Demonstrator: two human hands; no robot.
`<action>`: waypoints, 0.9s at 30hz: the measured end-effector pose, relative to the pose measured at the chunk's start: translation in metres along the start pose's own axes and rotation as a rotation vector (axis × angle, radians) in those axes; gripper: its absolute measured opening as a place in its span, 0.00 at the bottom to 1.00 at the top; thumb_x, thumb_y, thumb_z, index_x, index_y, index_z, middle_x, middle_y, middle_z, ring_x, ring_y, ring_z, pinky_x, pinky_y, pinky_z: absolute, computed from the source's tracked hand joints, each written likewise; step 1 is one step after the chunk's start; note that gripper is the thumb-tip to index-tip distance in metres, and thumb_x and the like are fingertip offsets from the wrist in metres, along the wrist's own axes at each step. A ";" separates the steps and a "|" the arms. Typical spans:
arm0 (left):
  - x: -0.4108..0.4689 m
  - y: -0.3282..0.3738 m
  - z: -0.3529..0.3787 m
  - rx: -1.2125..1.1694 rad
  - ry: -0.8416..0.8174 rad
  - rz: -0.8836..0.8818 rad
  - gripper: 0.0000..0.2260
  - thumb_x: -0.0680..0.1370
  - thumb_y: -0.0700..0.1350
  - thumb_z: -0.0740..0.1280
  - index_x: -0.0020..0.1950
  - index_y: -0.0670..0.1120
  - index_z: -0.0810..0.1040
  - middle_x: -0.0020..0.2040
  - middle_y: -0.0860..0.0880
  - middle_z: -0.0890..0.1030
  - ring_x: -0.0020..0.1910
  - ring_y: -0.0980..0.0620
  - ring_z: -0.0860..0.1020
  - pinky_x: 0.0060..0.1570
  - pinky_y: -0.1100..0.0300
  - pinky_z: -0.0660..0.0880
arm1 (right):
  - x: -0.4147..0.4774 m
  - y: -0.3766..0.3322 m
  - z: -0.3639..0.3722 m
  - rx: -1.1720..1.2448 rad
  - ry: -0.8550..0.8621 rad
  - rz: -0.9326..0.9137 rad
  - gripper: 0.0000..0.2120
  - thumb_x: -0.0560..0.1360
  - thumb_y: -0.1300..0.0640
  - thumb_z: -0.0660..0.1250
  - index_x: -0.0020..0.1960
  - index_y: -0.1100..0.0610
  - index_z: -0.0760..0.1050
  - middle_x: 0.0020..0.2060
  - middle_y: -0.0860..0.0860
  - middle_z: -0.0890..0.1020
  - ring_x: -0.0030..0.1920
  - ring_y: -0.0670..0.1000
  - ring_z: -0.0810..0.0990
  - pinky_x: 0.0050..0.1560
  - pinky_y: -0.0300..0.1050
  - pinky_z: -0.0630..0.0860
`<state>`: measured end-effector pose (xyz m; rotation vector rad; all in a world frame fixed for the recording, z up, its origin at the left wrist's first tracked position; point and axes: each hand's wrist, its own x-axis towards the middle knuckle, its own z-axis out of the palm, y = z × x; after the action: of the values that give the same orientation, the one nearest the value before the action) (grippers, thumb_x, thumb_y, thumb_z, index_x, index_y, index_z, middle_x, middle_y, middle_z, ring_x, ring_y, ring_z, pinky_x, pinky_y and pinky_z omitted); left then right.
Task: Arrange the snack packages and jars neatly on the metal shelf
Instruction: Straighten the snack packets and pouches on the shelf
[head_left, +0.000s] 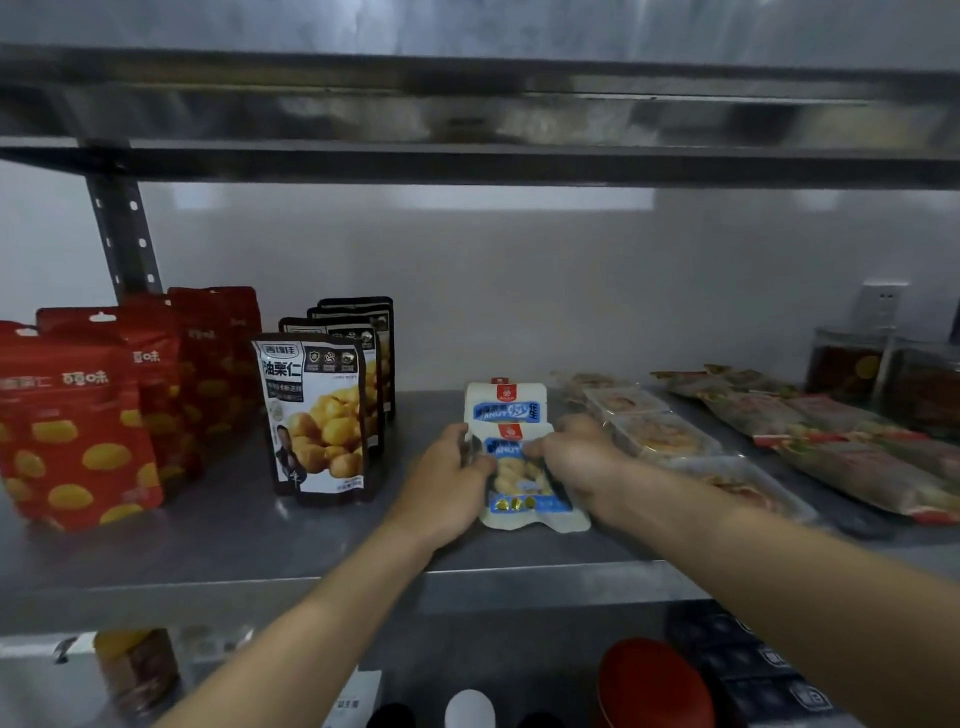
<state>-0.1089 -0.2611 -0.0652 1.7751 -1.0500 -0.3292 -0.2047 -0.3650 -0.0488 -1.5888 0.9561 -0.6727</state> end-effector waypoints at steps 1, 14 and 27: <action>0.001 0.000 0.000 -0.015 0.003 -0.002 0.17 0.79 0.44 0.63 0.68 0.50 0.71 0.62 0.53 0.77 0.53 0.57 0.76 0.51 0.63 0.70 | 0.001 0.000 0.000 0.004 -0.005 -0.001 0.05 0.76 0.66 0.65 0.50 0.61 0.77 0.47 0.59 0.84 0.47 0.58 0.84 0.52 0.56 0.81; 0.004 -0.002 0.001 -0.063 0.023 -0.008 0.20 0.79 0.43 0.64 0.71 0.50 0.68 0.66 0.53 0.76 0.54 0.58 0.77 0.49 0.65 0.71 | 0.000 -0.002 0.001 -0.014 -0.031 -0.013 0.08 0.76 0.67 0.65 0.41 0.56 0.75 0.44 0.57 0.84 0.47 0.56 0.84 0.52 0.54 0.81; -0.006 0.005 0.000 0.025 0.015 0.056 0.18 0.80 0.43 0.63 0.70 0.51 0.69 0.64 0.53 0.76 0.44 0.65 0.73 0.38 0.76 0.69 | -0.003 -0.004 0.000 -0.049 -0.027 -0.036 0.07 0.75 0.63 0.68 0.41 0.55 0.74 0.40 0.54 0.84 0.43 0.54 0.84 0.51 0.52 0.81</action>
<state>-0.1146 -0.2570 -0.0617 1.7641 -1.0946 -0.2691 -0.2057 -0.3621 -0.0446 -1.6571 0.9324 -0.6557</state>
